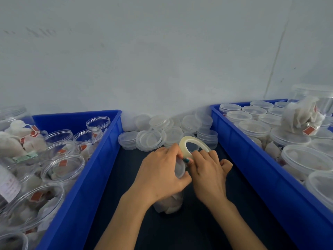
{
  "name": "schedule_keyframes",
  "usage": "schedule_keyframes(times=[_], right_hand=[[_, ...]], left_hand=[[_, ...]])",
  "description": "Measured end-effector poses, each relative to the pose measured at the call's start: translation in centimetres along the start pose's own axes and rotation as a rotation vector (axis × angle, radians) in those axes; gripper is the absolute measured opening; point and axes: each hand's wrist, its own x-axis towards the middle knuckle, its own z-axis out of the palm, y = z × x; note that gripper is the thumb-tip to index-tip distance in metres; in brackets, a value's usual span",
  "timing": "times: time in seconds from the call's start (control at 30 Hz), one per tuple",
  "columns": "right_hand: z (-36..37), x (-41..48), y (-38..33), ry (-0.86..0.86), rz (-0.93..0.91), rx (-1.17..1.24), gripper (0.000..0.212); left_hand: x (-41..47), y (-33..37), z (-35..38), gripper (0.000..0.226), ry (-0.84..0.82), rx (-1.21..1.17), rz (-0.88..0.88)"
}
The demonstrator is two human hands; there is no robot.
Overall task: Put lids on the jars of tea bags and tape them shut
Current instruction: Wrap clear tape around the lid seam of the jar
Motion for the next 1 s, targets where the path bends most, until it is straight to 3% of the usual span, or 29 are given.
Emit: schedule_keyframes(times=[0.23, 0.33, 0.37, 0.5, 0.67, 0.87, 1.0], right_hand=[[1.6, 1.1, -0.3, 0.031, 0.081, -0.008, 0.03], [0.8, 3.3, 1.8, -0.007, 0.281, 0.007, 0.027], [0.3, 3.8, 2.2, -0.016, 0.271, 0.02, 0.029], [-0.4, 3.1, 0.1, -0.024, -0.123, 0.101, 0.042], [0.5, 0.2, 2.2, -0.241, -0.13, -0.013, 0.027], [1.2, -1.5, 4.3, -0.213, -0.09, -0.126, 0.029], [1.3, -1.7, 5.1, -0.263, -0.118, -0.045, 0.026]], left_hand=[[0.2, 0.6, -0.4, 0.04, -0.026, 0.015, -0.044], [-1.5, 1.3, -0.3, 0.041, -0.041, -0.061, -0.015], [-1.9, 1.3, -0.4, 0.041, -0.041, -0.089, -0.023], [-1.0, 1.0, -0.8, 0.039, -0.077, -0.063, -0.05], [-0.6, 1.4, -0.2, 0.039, -0.023, -0.035, -0.137], [0.0, 1.9, 0.4, 0.021, 0.109, -0.095, -0.326], [-0.5, 0.9, 0.2, 0.015, 0.14, -0.415, -0.33]])
